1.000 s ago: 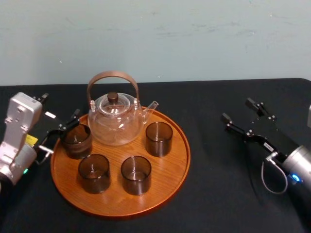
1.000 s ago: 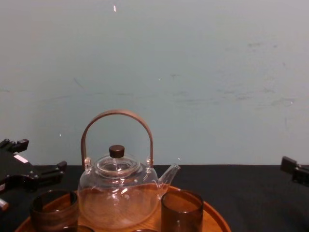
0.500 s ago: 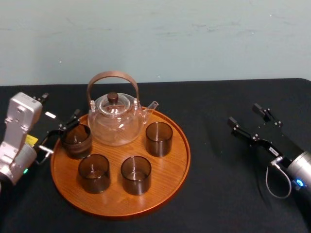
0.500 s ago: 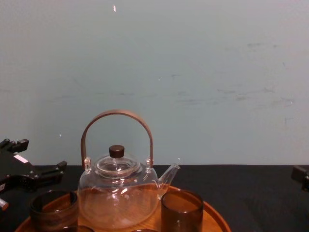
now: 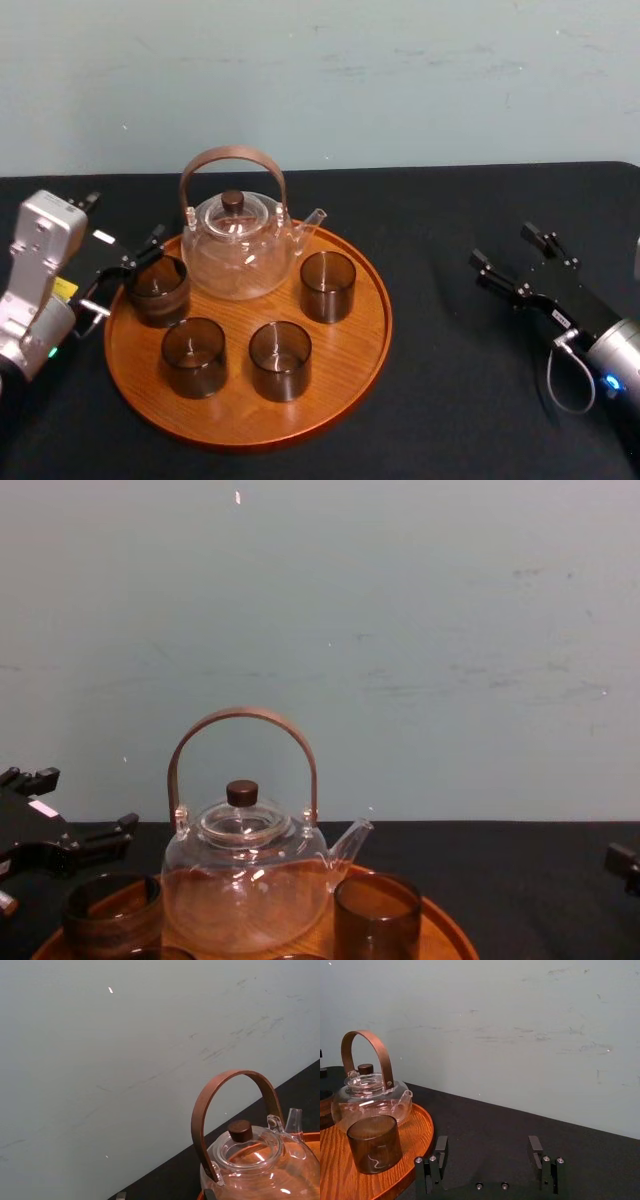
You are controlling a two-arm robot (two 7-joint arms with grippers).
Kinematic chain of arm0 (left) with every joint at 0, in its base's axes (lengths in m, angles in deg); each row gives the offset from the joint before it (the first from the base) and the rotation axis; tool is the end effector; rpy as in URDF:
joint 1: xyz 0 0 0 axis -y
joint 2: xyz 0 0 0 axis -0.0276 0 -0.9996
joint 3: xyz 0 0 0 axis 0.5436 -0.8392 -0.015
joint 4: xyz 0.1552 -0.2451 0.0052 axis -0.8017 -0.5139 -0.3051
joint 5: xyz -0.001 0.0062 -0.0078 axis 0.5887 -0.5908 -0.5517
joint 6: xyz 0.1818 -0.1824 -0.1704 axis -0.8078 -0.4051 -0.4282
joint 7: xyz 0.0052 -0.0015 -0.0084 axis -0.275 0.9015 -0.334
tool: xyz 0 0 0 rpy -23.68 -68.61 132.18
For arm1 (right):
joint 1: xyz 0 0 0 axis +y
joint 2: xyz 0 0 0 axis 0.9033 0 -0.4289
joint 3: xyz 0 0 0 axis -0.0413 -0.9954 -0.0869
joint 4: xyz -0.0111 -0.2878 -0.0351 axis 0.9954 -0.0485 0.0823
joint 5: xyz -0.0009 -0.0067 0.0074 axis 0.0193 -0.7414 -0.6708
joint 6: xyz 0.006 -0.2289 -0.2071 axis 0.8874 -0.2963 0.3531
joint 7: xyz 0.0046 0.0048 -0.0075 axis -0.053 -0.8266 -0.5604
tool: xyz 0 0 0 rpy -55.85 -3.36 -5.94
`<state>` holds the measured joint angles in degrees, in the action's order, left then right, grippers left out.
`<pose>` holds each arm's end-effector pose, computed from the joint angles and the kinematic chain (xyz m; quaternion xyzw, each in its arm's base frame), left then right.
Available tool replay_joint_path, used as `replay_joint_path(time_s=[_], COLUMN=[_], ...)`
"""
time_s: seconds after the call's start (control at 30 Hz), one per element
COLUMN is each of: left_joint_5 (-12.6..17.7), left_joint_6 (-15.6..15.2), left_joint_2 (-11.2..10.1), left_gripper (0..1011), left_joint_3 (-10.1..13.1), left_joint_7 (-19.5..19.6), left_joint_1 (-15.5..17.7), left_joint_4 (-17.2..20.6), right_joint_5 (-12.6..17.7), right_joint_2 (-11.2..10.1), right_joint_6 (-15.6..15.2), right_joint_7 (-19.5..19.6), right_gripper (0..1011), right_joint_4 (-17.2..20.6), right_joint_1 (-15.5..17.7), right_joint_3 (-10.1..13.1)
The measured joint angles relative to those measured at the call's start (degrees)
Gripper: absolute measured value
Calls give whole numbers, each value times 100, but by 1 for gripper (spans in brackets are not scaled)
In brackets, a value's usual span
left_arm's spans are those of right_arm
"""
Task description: Pick up the glass from the table and place it on the tray.
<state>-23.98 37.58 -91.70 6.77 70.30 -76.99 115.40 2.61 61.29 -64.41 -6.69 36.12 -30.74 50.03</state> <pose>0.3581 0.0827 -0.3023 0.1415 -0.1324 0.5799 0.7913 0.3424 -0.1053 -0.3465 0.0150 -0.0204 -0.5001 0.8656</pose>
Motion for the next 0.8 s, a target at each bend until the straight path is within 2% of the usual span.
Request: replay_joint_path(time_s=[0.8], left_joint_5=[0], left_joint_6=[0], left_joint_2=[0], left_gripper=[1001], left_joint_3=[0], left_joint_7=[0], left_joint_1=[0], left_joint_4=[0], right_joint_5=[46], right_joint_2=[-14], right_joint_6=[-8], right_joint_7=[-41], right_gripper=[1002], right_joint_4=[20], right_joint_1=[-4], right_joint_3=[-8])
